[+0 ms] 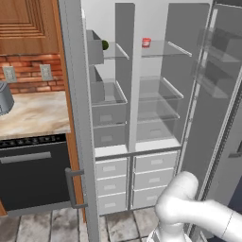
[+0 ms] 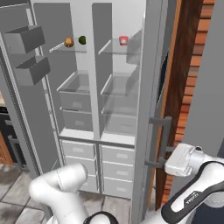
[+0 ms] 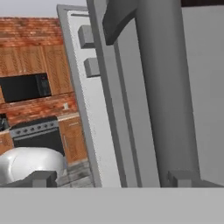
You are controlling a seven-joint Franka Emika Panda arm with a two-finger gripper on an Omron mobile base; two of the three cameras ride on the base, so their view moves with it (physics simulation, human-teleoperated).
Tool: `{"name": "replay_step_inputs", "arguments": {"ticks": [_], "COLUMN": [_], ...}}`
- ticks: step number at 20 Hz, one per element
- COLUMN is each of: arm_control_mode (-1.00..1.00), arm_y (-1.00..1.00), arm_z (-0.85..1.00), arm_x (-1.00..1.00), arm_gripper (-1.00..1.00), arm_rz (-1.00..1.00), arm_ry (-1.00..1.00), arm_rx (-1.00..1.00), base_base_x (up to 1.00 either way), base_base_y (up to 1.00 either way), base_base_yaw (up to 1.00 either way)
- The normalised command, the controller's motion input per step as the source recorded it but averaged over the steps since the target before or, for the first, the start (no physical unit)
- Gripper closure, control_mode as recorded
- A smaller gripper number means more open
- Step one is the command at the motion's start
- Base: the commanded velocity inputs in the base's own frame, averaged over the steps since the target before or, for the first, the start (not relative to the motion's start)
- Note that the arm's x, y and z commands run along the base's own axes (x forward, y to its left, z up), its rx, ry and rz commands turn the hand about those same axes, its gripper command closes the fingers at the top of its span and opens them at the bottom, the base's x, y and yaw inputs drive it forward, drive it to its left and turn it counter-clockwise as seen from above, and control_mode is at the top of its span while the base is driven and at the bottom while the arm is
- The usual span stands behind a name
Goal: There's a chicken drumstick in the fridge that needs to be moved to the freezer for freezing. Pick up the chicken drumstick from the fridge, place it on any shelf in the freezer, and close the fridge and freezer doors when done.
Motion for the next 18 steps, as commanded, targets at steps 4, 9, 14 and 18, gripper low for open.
{"name": "replay_step_inputs", "arguments": {"ticks": [4,9,14,18], "arm_control_mode": [-1.00,-1.00,-1.00,-1.00], "arm_y": [1.00,1.00,1.00,1.00], "arm_z": [0.00,0.00,0.00,0.00], "arm_x": [0.01,0.08,0.00,0.02], "arm_gripper": [-1.00,-1.00,-1.00,-1.00], "arm_rz": [0.00,0.00,-0.03,-0.10], "arm_ry": [0.12,0.06,0.00,0.00], "arm_rx": [0.00,0.00,0.00,0.00], "base_base_x": [0.00,0.00,0.00,0.00], "base_base_y": [0.00,0.00,0.00,0.00], "base_base_yaw": [0.00,0.00,0.00,0.00]}}
